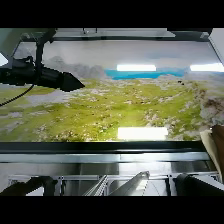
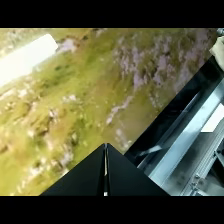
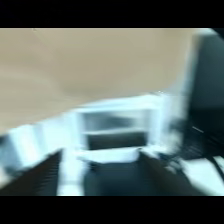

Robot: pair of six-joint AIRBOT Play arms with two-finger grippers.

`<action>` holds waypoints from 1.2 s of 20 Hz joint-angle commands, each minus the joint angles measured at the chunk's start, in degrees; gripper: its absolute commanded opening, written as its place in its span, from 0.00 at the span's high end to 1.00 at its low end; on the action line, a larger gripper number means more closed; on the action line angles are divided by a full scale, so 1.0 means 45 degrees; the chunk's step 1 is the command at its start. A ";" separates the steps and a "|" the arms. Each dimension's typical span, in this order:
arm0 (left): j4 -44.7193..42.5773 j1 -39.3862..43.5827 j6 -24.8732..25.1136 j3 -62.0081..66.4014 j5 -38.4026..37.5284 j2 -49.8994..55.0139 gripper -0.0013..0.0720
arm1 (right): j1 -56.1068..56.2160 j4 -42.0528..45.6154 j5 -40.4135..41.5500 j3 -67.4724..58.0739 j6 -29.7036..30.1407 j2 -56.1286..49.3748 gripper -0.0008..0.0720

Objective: Fold the shirts.

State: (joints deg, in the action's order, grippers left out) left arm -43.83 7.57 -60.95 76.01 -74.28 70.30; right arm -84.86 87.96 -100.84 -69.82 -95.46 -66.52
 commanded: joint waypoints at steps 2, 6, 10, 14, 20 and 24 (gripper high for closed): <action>-0.0029 -0.0034 0.0316 0.0010 0.1049 -0.0724 0.96 | 0.1064 -0.6611 0.1987 0.0019 0.0685 -0.0010 0.97; 0.0024 -0.0772 0.0350 0.0010 0.1520 -0.1413 0.96 | 0.5071 -1.0132 0.4085 0.0024 0.2948 0.0068 0.97; 0.0034 -0.1350 -0.1676 -0.0306 -0.0287 -0.2220 0.96 | 1.0875 -1.1040 0.3604 0.0500 0.4430 0.0617 0.97; -0.0039 0.0175 -0.2618 -0.3701 -0.0607 -0.4405 0.96 | 1.6111 -0.9403 0.3861 0.4605 0.4216 0.3497 0.97; -0.0019 0.1637 -0.3745 -0.8208 0.0510 -0.6785 0.96 | 1.8797 -1.0074 0.6251 0.9568 0.3842 0.6834 0.97; 0.0015 0.0816 -0.3813 -0.8354 0.0578 -0.7169 0.96 | 1.8802 -1.1356 0.6314 0.9568 0.3929 0.6849 0.97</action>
State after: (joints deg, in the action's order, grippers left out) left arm -43.90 12.73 -77.19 40.47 -72.44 39.99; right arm -1.52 40.77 -73.56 -28.58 -77.56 -36.95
